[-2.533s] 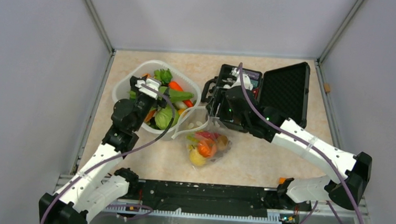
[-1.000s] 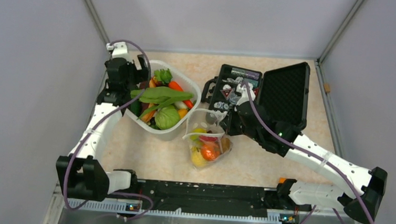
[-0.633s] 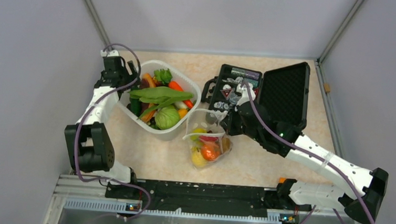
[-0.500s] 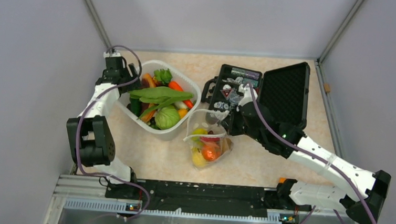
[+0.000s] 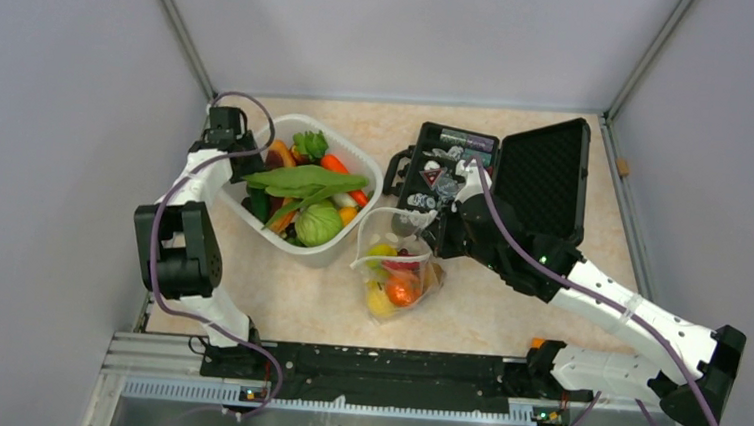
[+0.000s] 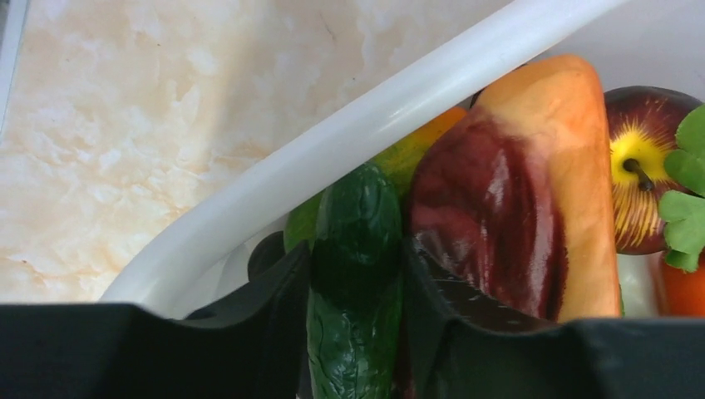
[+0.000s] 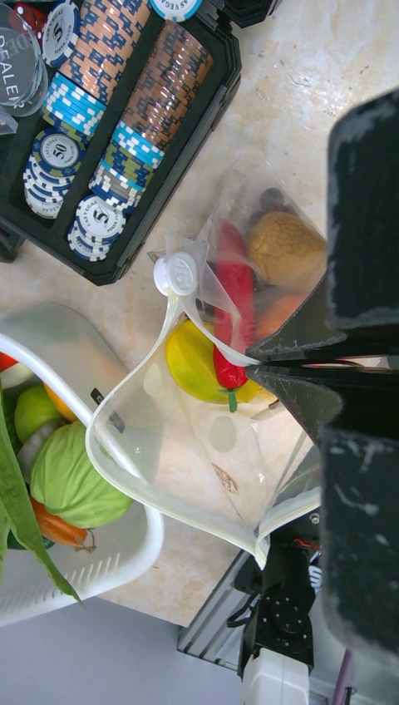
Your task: Place the food in the zip-top bag and seal the zipper
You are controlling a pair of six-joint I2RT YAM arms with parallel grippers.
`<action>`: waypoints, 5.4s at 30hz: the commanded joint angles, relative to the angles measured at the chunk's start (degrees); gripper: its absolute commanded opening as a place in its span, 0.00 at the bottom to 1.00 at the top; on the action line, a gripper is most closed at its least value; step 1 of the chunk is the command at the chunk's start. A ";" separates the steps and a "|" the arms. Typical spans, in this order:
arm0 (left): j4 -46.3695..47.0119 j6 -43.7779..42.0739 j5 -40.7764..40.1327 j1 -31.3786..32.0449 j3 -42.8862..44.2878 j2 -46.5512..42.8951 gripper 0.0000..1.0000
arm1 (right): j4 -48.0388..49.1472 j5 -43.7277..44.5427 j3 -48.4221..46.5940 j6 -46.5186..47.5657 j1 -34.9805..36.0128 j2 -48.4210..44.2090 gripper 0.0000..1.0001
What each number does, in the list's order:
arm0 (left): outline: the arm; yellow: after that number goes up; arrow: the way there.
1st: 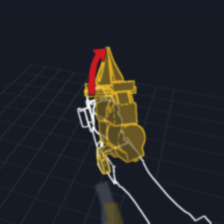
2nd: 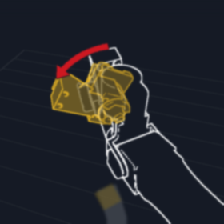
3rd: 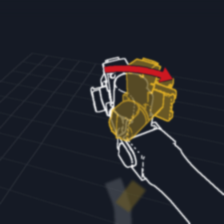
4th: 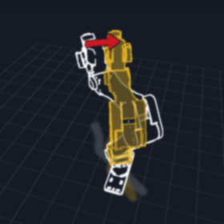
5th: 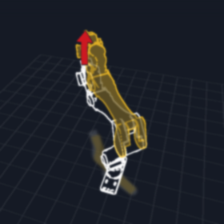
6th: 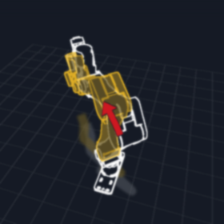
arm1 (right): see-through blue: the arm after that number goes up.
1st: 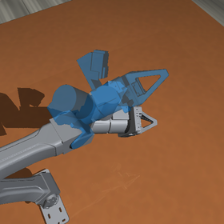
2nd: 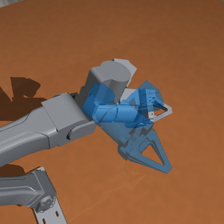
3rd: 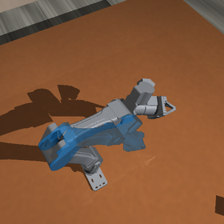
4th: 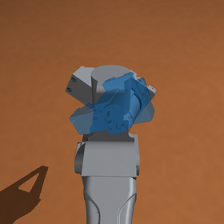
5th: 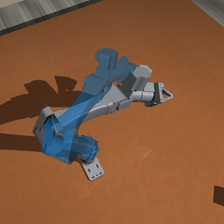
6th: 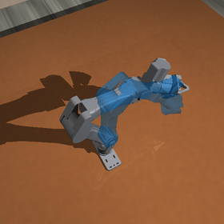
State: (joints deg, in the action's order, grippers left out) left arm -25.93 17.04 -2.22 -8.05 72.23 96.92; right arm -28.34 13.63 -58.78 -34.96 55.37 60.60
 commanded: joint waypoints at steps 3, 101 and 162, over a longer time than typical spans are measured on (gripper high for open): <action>1.01 -0.67 0.33 -0.21 -1.00 -4.35 0.24 | 3.02 0.09 -0.37 0.47 0.35 -1.53 0.00; 16.76 -14.57 19.67 47.60 -20.61 -40.04 0.73 | 12.27 2.45 2.52 -3.52 0.35 -7.70 0.00; 1.98 -7.85 23.33 47.56 -12.19 -38.10 0.35 | 1.96 5.46 -1.55 -1.65 0.39 -5.28 0.00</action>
State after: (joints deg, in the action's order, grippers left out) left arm -28.32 9.26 23.55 39.44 60.53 60.20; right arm -31.75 19.09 -60.77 -36.16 55.37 55.83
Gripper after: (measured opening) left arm 0.196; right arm 0.006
